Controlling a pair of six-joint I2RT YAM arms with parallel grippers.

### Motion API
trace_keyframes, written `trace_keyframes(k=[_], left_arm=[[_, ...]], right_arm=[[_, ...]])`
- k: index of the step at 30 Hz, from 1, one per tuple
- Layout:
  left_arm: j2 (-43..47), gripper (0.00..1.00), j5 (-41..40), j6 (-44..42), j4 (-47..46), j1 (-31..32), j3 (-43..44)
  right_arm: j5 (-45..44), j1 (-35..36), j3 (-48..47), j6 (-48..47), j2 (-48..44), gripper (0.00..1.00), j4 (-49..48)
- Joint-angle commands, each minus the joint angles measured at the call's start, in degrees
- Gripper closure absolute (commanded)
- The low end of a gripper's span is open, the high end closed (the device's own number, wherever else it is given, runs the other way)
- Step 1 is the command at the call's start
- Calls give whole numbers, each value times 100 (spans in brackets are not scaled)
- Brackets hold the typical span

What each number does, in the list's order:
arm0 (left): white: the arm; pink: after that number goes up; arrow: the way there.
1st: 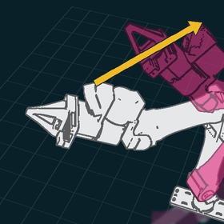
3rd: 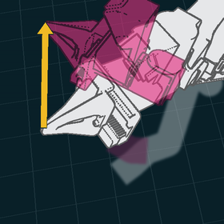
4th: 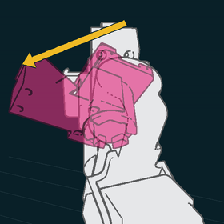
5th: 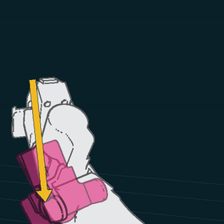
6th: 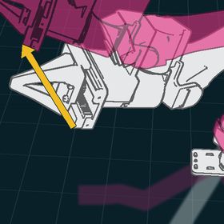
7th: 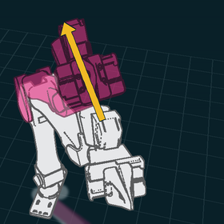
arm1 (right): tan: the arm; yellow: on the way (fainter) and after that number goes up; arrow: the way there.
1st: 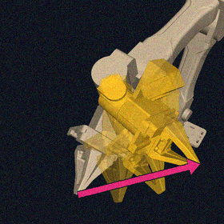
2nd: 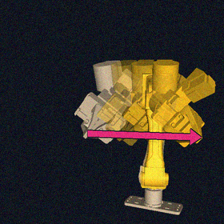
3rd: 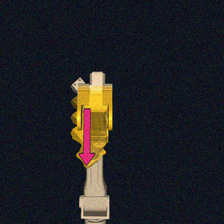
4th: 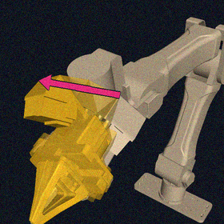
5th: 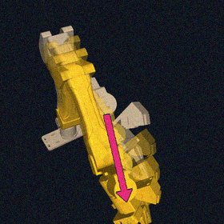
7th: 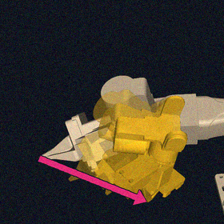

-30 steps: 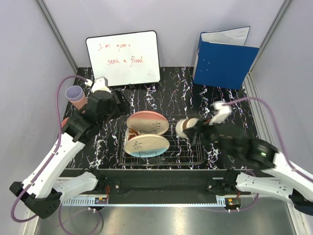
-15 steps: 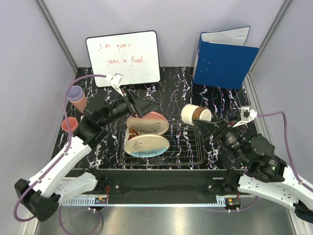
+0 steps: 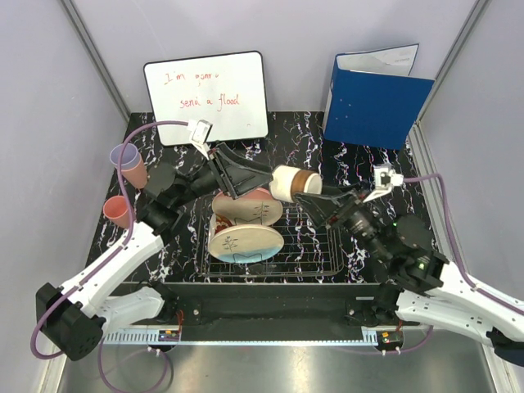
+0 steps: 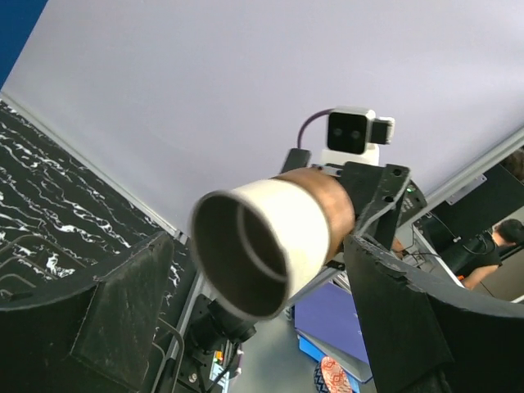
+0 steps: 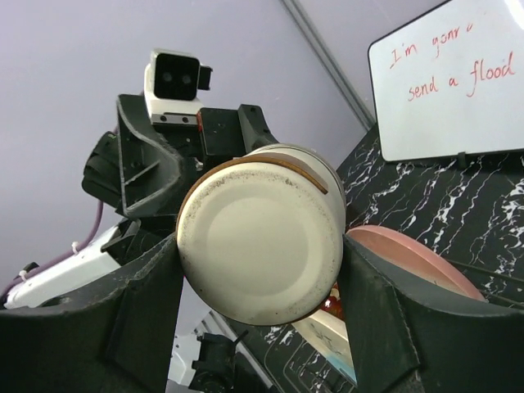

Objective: Unload the mixed dishes from the dish rack
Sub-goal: Pick up the cup from the dish rack.

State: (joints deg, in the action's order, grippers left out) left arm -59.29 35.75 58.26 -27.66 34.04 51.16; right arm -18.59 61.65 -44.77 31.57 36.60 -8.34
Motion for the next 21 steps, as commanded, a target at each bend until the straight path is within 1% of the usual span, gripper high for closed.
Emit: trace_keyframes(k=[1,4,5,9,10,13,14,17,18,19,20,21], left_arm=[[180,11,248,124,-609,32,-71],[225,11,310,124,-592,32,-53],[225,11,336,124,-583,32,-44],[189,14,468,133,-635,32,-36],[181,15,494,142,-644,32,-62],[146,23,574,203,-732,32,-88],[137,28,600,229,-749,32,-97],[172,59,600,230,-794,32,-159],[198,79,591,195,-724,32,-159],[268,89,548,134,-610,32,-141],[303,99,495,-41,-444,32,-106],[347,100,382,-138,-111,32,-36]], right_arm=[[792,-493,-172,331,400,100,-843],[1539,-1004,-119,797,655,100,-1186],[1664,-1223,-111,885,769,100,-1283],[1841,-1348,-163,982,1059,100,-1539],[2050,-1348,-163,991,1112,100,-1661],[2306,-1436,-233,1079,1358,100,-1837],[2351,-1454,-251,1114,1489,100,-1890],[2430,-1498,-242,1193,1596,100,-1952],[2430,-1498,-234,1193,1605,100,-1952],[2430,-1506,-234,1176,1605,100,-1874],[2422,-1515,-260,1106,1596,97,-1812],[2404,-1515,-277,1062,1579,85,-1725]])
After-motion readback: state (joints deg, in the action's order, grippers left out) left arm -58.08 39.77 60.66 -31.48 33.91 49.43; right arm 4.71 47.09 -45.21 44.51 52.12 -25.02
